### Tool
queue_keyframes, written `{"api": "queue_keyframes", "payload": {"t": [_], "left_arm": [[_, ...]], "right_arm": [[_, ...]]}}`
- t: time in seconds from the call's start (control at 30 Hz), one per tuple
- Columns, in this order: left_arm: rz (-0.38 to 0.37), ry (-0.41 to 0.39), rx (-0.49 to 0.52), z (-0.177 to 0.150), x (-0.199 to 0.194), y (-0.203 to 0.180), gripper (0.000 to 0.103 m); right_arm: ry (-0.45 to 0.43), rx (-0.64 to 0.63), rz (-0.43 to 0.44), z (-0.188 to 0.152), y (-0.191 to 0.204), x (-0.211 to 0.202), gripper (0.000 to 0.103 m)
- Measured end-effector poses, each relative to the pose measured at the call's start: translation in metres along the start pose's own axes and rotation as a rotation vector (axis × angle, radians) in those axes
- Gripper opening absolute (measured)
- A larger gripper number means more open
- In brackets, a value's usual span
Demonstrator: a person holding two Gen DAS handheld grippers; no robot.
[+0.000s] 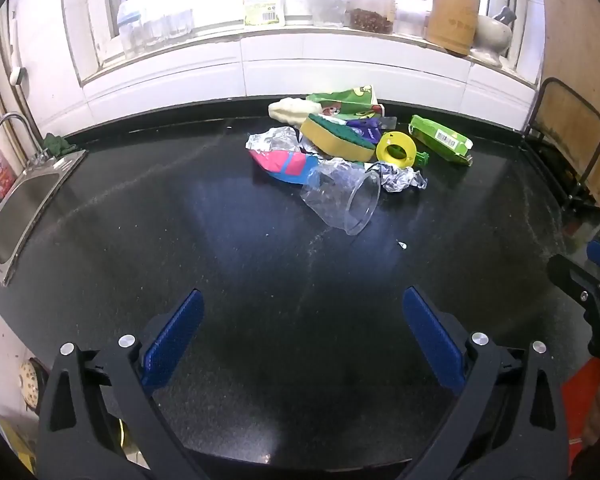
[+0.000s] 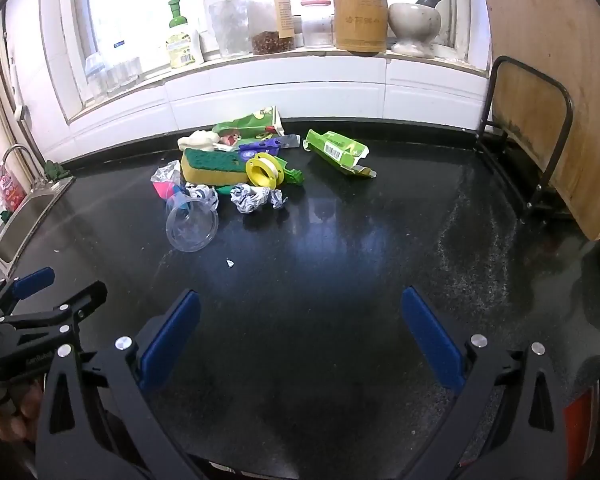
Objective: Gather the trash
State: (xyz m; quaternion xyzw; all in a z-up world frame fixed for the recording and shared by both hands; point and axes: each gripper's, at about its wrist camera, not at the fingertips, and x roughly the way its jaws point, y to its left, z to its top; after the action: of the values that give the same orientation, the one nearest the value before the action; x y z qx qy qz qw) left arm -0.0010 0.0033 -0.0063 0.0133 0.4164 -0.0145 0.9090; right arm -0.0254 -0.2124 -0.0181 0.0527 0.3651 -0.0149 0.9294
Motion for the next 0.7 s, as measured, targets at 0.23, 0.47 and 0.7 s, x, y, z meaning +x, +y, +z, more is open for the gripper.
{"api": "queue_keyframes", "payload": {"t": [0.23, 0.47, 0.7], "left_arm": [[-0.006, 0.004, -0.001, 0.0000, 0.0013, 0.0013, 0.097], [-0.008, 0.005, 0.004, 0.0014, 0.0010, 0.0002, 0.097], [-0.005, 0.009, 0.002, 0.0065, 0.0018, -0.0021, 0.097]], "right_arm": [[0.003, -0.003, 0.003, -0.0013, 0.0016, 0.0008, 0.097], [0.006, -0.002, 0.003, -0.0021, 0.0027, 0.0022, 0.097], [0.008, -0.002, 0.004, -0.0025, 0.0031, 0.0032, 0.097]]}}
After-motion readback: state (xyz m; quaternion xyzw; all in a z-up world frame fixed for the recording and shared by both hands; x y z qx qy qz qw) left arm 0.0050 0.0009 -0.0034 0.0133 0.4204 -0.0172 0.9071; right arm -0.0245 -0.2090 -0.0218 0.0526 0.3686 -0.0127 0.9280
